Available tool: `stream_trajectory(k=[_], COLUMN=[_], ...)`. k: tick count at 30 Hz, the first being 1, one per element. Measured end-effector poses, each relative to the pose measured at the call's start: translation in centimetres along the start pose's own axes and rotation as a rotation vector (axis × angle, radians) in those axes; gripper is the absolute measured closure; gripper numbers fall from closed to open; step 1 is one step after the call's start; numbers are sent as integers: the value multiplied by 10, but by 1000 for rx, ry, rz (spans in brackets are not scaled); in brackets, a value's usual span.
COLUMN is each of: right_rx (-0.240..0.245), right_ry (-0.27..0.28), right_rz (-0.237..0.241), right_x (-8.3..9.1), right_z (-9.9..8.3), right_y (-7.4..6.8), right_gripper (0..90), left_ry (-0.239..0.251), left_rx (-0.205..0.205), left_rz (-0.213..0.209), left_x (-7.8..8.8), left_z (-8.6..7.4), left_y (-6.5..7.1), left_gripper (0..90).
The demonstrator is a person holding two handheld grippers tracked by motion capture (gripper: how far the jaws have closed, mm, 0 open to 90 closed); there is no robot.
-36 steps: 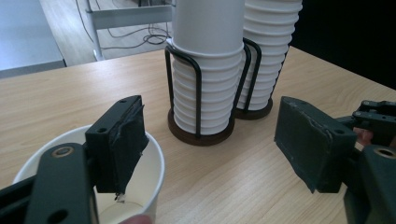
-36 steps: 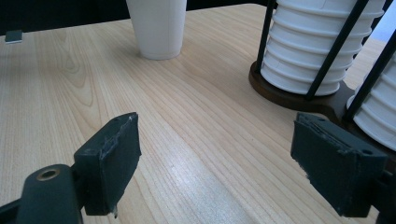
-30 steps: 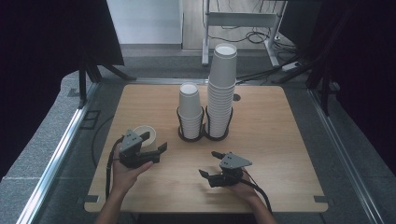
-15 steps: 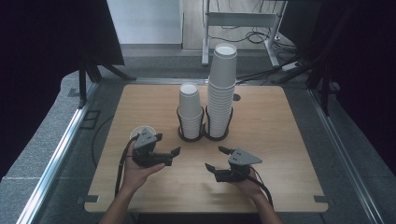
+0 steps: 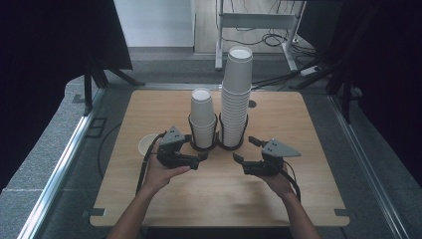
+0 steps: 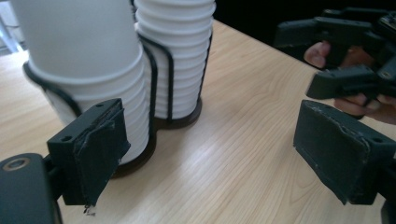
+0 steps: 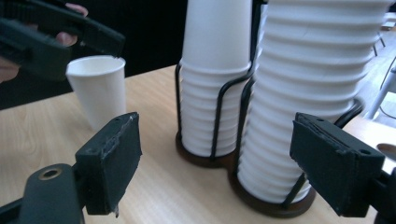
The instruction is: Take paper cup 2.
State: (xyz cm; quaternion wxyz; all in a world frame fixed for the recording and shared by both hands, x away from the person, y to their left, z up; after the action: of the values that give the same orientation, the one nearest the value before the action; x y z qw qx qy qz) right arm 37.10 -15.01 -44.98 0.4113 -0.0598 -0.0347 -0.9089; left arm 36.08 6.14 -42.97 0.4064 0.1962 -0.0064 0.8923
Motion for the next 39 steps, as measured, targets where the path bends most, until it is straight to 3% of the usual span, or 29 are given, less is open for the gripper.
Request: stream_trajectory(k=[12,15,20,22,31,34,39], right_rx=[-27,-50,-92,-88,-87,-94,-102], right_ry=[-24,-26,-27,-32,-28,-19,-26], right_rz=[-41,-29,-27,-36,-58,-61,-61], right_x=[-16,-22,-31,-36,-56,-59,-63], right_z=[36,44,56,62,85,89,89], right_y=[33,40,56,61,72,72,74], right_gripper=[131,119,92,81,49,44,39], left_ry=[29,24,45,51,72,69,80], left_rx=[-30,-60,-54,-63,-61,-73,-53], left_rz=[31,40,20,23,9,9,2], left_x=[-7,-9,-12,-14,-23,-24,-27], left_z=[28,38,54,61,93,99,106], left_y=[-8,-11,-15,-17,-22,-23,-29], left_gripper=[129,128,134,133,133,135,137])
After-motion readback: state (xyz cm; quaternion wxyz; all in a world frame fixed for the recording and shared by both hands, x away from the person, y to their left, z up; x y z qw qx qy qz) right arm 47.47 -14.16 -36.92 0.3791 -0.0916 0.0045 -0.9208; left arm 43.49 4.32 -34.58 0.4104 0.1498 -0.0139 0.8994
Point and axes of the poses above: each handheld gripper's, and its own axes: x roughly backward along the jaws, z roughly out of its top, y roughly to its right, the point moved 7 cm from there along -x, roughly forward along the jaws, and after that the axes turned 6 degrees about y, right-handed, at the moved point
